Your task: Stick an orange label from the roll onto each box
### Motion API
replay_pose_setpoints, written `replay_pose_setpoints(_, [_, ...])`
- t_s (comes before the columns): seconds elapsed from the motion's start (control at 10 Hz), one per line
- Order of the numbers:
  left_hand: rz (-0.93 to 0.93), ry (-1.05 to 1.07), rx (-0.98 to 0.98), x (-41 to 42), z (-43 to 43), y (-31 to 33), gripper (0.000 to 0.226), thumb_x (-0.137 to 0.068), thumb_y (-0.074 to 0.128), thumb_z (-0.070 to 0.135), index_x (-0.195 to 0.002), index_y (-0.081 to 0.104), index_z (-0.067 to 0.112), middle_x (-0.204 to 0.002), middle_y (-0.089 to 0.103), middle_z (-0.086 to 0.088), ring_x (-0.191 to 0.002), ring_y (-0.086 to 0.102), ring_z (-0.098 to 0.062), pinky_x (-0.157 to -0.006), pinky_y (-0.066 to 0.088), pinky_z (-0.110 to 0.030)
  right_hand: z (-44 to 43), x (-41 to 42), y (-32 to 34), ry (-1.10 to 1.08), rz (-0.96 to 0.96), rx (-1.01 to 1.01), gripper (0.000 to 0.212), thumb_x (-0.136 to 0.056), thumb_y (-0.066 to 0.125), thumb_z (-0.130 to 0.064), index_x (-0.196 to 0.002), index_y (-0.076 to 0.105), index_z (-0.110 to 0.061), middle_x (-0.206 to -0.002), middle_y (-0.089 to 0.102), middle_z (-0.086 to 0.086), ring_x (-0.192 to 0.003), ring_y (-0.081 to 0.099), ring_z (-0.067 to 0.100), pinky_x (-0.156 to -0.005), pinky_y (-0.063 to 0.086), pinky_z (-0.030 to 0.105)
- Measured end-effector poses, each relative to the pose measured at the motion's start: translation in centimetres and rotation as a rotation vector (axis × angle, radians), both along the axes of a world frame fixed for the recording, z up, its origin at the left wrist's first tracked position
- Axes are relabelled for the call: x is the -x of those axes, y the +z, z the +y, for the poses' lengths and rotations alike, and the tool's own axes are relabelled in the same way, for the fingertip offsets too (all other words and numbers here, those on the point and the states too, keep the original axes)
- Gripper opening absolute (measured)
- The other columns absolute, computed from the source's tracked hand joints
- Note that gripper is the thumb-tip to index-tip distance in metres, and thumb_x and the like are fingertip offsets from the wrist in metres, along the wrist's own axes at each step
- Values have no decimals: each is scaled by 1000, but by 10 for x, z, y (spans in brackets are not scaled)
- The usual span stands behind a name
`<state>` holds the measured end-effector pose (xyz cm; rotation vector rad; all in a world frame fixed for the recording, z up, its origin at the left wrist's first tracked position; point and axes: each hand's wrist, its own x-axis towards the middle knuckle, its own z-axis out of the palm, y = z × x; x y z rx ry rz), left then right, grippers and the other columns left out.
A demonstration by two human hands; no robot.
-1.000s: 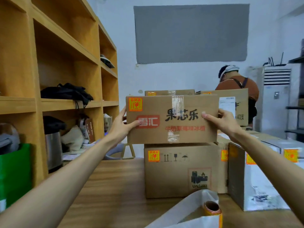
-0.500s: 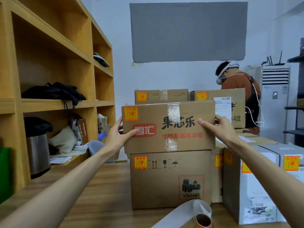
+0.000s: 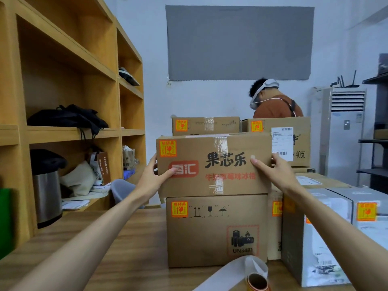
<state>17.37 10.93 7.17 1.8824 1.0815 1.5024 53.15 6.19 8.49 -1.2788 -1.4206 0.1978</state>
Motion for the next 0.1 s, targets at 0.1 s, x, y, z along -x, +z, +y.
replay_pose_setpoints(0.1, [-4, 144, -17, 15, -10, -10, 84, -84, 73, 45, -155, 31, 30, -148, 49, 2, -133, 47, -15, -106, 45, -38, -15, -2, -1, -179, -81, -93, 66, -85, 65, -55, -135, 49, -14, -133, 57, 7, -116, 57, 22, -94, 52, 44])
